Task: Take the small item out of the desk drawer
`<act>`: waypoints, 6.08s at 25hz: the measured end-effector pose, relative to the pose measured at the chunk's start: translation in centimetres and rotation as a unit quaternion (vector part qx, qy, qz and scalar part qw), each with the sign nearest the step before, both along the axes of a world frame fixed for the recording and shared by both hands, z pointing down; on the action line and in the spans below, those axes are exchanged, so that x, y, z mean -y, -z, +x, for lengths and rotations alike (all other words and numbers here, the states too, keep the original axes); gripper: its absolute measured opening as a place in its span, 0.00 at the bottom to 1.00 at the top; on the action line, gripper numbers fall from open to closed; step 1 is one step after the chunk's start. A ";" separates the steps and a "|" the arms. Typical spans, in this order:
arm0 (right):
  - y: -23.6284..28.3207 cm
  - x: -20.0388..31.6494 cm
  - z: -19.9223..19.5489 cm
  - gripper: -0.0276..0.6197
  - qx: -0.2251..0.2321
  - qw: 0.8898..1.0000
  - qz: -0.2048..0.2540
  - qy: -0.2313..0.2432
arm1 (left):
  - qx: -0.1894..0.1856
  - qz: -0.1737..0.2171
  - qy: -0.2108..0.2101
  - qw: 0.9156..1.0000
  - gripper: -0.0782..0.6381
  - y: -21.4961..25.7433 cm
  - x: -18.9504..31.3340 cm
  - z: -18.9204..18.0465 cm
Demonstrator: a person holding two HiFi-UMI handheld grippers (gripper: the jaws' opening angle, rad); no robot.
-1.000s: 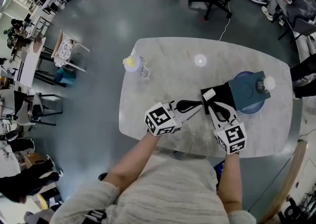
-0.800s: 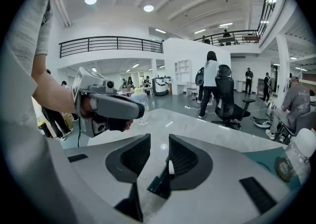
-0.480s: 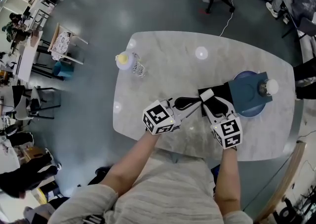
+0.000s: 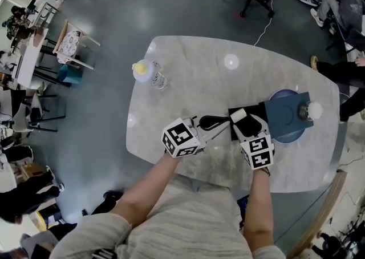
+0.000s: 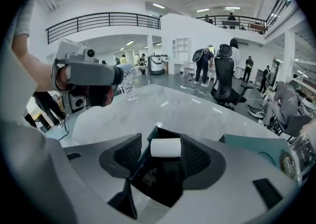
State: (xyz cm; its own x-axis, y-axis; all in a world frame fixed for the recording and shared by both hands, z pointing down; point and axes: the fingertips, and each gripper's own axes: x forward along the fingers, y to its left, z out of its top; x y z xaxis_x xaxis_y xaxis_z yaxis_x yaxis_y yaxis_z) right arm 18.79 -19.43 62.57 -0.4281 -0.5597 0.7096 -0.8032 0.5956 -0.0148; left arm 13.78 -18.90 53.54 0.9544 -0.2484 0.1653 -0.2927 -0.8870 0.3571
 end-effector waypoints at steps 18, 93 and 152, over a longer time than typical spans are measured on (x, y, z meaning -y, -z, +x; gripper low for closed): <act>-4.2 1.2 -0.4 0.41 -0.073 0.994 -0.080 0.000 | -0.014 -0.013 0.011 1.000 0.14 -0.7 1.3 -1.1; 16.7 -2.9 1.0 0.41 0.062 0.959 0.195 -0.194 | -0.038 0.068 -0.088 0.993 0.14 8.6 -3.0 -2.2; 25.3 -9.1 -3.1 0.41 0.083 0.933 0.328 -0.122 | -0.056 0.096 -0.109 0.988 0.14 11.6 -6.1 -3.4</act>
State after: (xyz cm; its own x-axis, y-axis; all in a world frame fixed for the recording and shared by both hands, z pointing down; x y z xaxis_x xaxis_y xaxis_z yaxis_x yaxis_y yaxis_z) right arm 15.72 -10.32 37.24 -0.3046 -0.9453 0.1165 -0.9350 0.3201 0.1528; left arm 10.42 -12.75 41.98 0.9984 -0.0518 0.0246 -0.0556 -0.9790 0.1964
